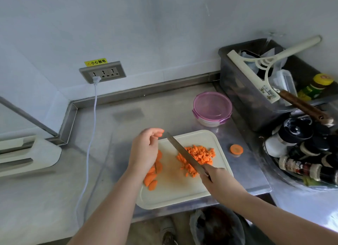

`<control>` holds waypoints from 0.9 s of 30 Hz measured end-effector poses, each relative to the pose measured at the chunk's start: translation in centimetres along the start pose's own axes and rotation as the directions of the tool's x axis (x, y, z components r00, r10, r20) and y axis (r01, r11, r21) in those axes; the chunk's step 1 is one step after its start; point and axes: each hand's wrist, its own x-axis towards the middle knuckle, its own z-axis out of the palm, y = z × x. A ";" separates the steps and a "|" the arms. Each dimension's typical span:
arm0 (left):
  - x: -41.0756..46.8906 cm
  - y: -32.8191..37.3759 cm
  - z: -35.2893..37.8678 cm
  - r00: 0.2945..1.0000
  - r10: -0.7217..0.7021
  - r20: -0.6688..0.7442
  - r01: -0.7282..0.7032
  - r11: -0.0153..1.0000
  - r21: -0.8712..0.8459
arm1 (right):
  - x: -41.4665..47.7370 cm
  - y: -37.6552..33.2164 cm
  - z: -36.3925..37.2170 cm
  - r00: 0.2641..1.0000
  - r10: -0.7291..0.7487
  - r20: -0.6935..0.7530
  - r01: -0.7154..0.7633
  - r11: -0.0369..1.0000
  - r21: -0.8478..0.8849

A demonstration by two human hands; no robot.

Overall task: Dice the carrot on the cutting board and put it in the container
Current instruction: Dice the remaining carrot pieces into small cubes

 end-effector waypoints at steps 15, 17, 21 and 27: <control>-0.5 -8.0 -1.7 0.964 -0.236 0.124 0.170 0.902 0.396 | 1.9 -2.3 3.5 0.985 0.171 0.011 -0.169 0.957 0.237; 0.3 -8.3 -1.7 0.962 -0.214 0.169 0.126 0.897 0.423 | 1.8 -2.2 2.9 0.984 0.175 0.023 -0.174 0.945 0.276; 1.8 -8.2 -1.5 0.899 -0.216 0.382 -0.053 0.811 0.583 | 1.5 -2.8 1.8 0.988 0.151 0.028 -0.152 0.932 0.328; 3.7 -7.1 -1.1 0.815 -0.310 0.490 -0.170 0.680 0.713 | 1.4 -3.4 0.9 0.988 0.152 0.009 -0.145 0.920 0.363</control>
